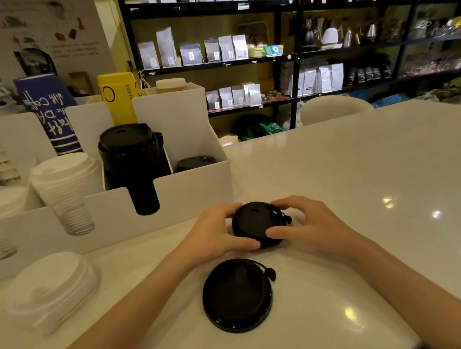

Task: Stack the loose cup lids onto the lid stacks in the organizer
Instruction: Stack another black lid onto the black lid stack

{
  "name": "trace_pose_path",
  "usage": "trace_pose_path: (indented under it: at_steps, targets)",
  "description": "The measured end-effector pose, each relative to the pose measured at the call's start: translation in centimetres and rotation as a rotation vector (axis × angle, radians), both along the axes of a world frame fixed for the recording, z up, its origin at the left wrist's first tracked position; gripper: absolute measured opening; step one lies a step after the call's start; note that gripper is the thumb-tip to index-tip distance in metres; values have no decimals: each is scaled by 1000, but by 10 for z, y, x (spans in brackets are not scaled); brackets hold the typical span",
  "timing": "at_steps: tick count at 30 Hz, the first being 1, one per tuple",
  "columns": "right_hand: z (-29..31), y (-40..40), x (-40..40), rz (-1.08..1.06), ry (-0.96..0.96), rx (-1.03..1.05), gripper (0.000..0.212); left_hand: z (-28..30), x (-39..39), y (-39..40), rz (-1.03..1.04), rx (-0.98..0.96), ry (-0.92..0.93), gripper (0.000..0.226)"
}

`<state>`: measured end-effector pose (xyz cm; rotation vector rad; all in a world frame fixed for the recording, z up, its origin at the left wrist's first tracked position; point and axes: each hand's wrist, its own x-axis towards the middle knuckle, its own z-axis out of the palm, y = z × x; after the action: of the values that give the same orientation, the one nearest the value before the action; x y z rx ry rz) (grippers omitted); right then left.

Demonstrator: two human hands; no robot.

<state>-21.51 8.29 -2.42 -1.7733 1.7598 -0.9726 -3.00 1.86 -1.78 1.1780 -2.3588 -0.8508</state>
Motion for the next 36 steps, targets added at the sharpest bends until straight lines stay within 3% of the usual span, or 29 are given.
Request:
trace_pose_path:
  at_steps: [2,6,10,17,23,27,29,36]
  targets:
    - [6,-3,1,-8,-38,-65,55,10,2,-1,8,-46,60,83]
    - [25,-14,12,18,-35,-183,52,41,14,-5,-25,-87,215,60]
    - [48,-31,26,60,-35,-261,51,61,30,-16,30,-99,311,74]
    - [88,-66,59,180,-20,-358,58,91,58,-29,147,-237,505,65]
    - [109,-95,84,298,-191,-362,48,109,85,-44,207,-216,616,67]
    - [118,-115,108,330,-486,-389,27,111,104,-58,279,-292,627,67]
    - [115,-125,117,312,-575,-369,28,109,111,-64,343,-362,588,63]
    - [103,-139,133,342,-563,-249,21,102,128,-80,425,-384,449,58]
